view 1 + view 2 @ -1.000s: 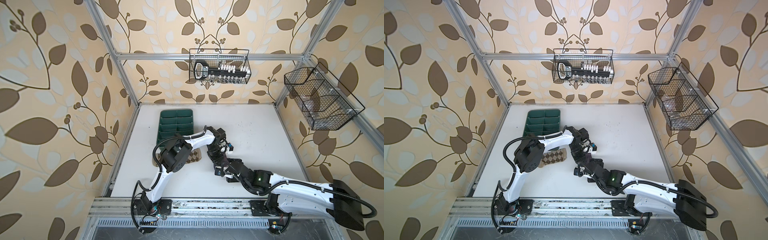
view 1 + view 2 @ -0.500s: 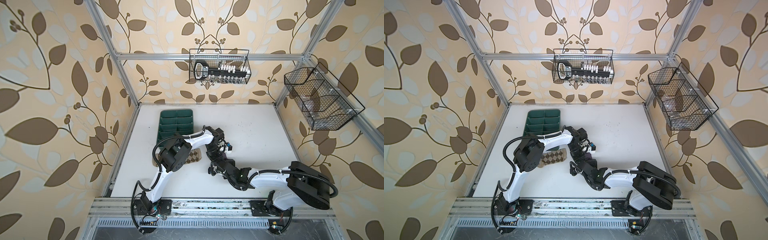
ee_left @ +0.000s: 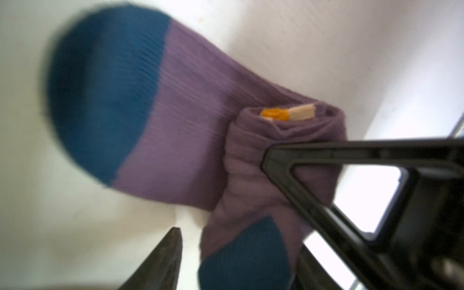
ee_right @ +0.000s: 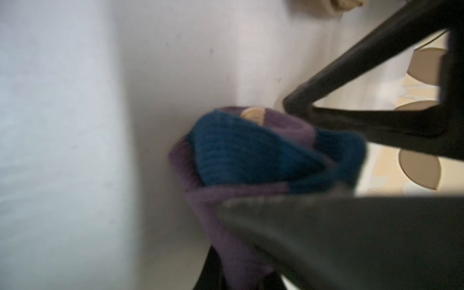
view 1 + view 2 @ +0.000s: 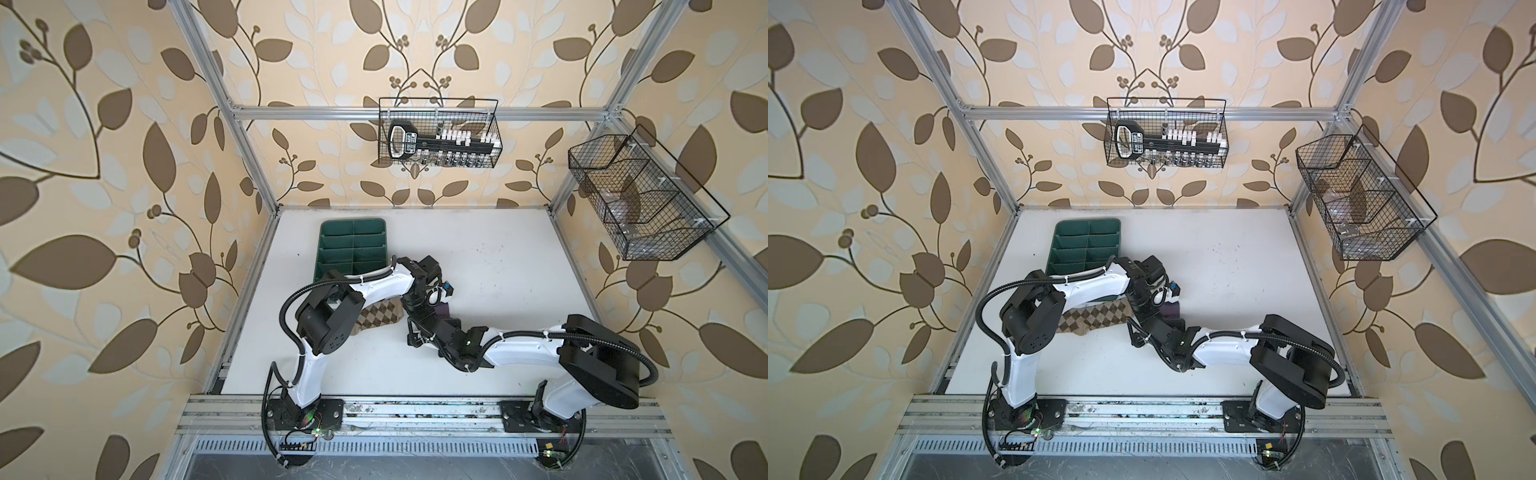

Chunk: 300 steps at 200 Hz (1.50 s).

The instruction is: Roll the socks

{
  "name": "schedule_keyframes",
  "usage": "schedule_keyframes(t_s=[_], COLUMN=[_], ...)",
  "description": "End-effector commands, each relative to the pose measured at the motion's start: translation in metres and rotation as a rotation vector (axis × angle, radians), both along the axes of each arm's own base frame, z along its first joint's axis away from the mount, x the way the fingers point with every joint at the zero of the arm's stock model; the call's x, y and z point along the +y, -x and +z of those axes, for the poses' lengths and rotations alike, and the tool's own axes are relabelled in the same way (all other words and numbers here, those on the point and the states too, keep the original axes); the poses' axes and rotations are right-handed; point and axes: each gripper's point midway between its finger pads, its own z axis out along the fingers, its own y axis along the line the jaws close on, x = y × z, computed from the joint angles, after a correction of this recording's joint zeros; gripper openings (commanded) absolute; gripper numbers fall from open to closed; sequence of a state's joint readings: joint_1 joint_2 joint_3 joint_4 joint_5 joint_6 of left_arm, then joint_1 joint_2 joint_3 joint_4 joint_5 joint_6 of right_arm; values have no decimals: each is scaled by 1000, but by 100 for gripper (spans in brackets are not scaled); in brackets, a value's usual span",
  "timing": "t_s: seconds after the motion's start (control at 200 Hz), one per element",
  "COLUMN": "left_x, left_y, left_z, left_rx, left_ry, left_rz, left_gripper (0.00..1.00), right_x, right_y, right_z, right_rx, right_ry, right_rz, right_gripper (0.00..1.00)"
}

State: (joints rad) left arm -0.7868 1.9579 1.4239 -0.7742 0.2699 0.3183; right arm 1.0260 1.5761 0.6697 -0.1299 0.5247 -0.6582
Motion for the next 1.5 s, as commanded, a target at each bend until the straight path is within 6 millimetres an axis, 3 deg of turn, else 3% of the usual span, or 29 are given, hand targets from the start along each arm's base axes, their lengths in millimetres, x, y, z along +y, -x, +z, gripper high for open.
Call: schedule_keyframes(t_s=[0.0, 0.19, 0.305, 0.325, 0.5, 0.645, 0.78, 0.885, 1.0, 1.14, 1.24, 1.375, 1.39, 1.495], left_x=[8, 45, 89, 98, 153, 170, 155, 138, 106, 56, 29, -5, -8, -19], left_y=[-4, -42, -64, -64, -44, -5, 33, 41, 45, 61, 57, 46, 44, 28], left_z=[42, 94, 144, 162, 244, 267, 265, 250, 208, 132, 98, 83, 74, 61], left_rx=[-186, -526, -794, -849, -1107, -1134, -1070, -1036, -1041, -1131, -1125, -1178, -1173, -1194], left_ry=[-3, -28, -91, -81, 38, 194, 342, 337, 173, -101, -184, -161, -177, -194], left_rz=[-14, 169, 335, 368, 524, 449, 247, 118, -93, -467, -527, -527, -539, -522], left_gripper=[68, 70, 71, 71, 79, 79, 78, 78, 79, 84, 84, 85, 85, 85], right_x=[-19, -23, -27, -27, -22, -18, -13, -16, -25, -33, -33, -31, -31, -29], right_y=[52, 69, 76, 76, 83, 83, 76, 66, 52, 45, 44, 43, 43, 45], right_z=[-45, -42, -45, -45, -43, -36, -32, -40, -51, -63, -66, -66, -66, -63], right_rx=[353, 540, 657, 674, 833, 951, 1042, 1081, 1102, 1130, 1145, 1160, 1162, 1174], right_ry=[24, -8, -23, -27, -81, -143, -204, -187, -169, -151, -154, -166, -166, -178], right_rz=[-23, -120, -183, -194, -253, -311, -344, -381, -431, -460, -465, -468, -468, -465], right_gripper=[0, 0, 0, 0, 0, 0, 0, 0, 0, 0, 0, 0, 0, 0])
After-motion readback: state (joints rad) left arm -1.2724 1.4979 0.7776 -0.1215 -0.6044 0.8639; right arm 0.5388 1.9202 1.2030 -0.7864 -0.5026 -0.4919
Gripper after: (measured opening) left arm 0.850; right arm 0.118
